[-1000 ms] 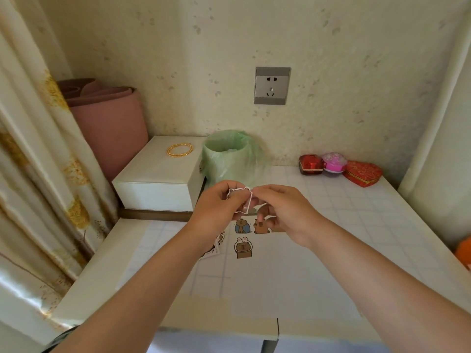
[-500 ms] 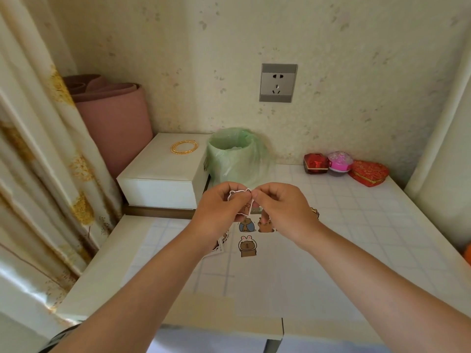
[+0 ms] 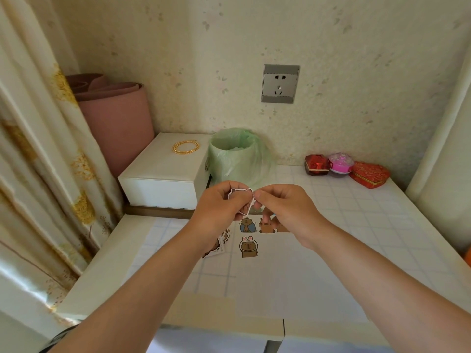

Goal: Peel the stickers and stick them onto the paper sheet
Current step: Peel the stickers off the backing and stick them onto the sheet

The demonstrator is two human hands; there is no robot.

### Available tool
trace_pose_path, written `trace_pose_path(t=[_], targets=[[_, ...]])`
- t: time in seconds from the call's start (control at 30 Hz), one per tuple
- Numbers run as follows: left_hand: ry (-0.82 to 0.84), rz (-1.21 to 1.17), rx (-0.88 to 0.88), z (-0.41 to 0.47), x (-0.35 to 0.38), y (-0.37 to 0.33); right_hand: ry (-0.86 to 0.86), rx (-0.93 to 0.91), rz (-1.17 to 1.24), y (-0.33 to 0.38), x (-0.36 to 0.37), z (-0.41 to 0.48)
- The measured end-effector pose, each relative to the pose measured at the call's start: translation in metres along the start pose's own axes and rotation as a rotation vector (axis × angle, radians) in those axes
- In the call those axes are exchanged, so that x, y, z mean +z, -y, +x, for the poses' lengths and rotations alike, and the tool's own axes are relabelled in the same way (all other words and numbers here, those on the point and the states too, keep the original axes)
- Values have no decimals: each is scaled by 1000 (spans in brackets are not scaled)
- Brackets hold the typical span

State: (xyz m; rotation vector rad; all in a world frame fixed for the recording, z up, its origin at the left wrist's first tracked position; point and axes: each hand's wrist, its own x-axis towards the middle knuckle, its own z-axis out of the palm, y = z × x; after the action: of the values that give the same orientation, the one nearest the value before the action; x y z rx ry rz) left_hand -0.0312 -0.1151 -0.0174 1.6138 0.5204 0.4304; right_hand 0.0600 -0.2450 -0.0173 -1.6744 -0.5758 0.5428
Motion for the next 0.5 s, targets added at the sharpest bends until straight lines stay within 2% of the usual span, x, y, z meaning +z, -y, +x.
trace_pose_path(t=[0.17,0.37,0.5], targets=[[-4,24,24,-2,2,-1,-64,-81,-173,-2,2,0],[-17,51,71,-3,6,-1,-91,-198,-269,-4,6,-2],[-18,36,65,-2,6,-2,-92,-161,-243,1,6,-4]])
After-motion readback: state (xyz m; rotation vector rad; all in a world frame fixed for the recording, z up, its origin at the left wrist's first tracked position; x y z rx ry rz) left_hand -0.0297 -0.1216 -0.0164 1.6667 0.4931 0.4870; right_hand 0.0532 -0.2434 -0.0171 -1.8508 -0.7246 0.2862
